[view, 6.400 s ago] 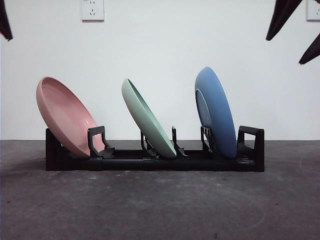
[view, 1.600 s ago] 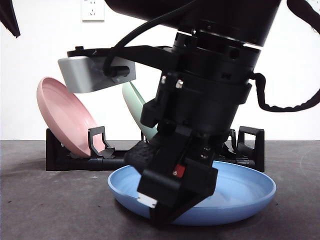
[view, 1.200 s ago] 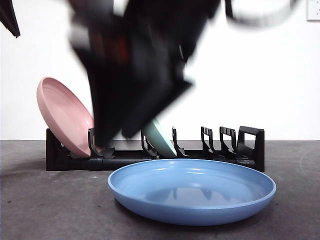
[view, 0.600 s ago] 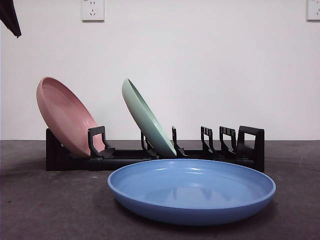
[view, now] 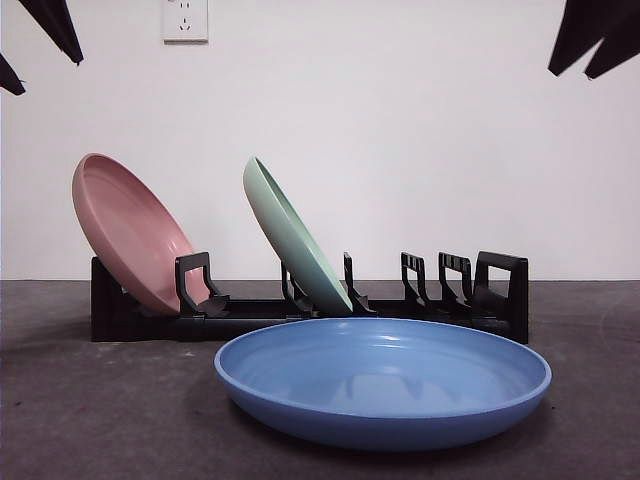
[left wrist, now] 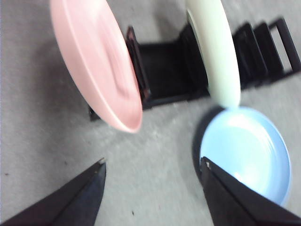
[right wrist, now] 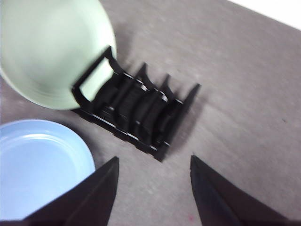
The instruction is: Place the plate
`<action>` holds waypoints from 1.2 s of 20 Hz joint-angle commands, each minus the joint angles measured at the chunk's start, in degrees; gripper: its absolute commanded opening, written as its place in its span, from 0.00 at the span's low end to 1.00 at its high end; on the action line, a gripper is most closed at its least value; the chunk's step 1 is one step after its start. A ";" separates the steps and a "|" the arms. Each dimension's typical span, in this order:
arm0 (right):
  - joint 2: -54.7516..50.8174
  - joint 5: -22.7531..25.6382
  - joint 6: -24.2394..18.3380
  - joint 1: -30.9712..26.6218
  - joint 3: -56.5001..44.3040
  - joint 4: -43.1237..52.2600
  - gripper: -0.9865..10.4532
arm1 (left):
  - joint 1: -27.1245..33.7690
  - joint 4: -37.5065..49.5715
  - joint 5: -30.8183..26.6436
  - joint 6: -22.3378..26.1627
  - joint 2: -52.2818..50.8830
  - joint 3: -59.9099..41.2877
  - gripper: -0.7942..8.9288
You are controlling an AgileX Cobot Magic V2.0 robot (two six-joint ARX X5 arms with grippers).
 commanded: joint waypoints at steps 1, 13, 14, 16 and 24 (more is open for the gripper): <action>0.46 -0.13 -0.24 0.26 0.72 0.57 0.30 | -0.92 1.68 -3.30 -3.17 1.66 2.84 0.44; 0.46 -1.68 2.21 1.22 0.72 0.24 0.30 | -8.87 -16.44 -28.74 -2.36 28.48 34.64 0.47; 0.46 -1.88 2.23 1.51 0.72 0.15 0.30 | -9.22 -17.14 -30.21 -1.81 30.18 36.59 0.47; 0.46 -1.86 2.21 1.95 0.72 0.17 0.30 | -9.84 -17.09 -31.89 -0.57 33.44 39.95 0.47; 0.46 -1.86 2.23 2.16 0.72 0.17 0.30 | -10.93 -17.79 -36.00 0.35 42.42 44.19 0.47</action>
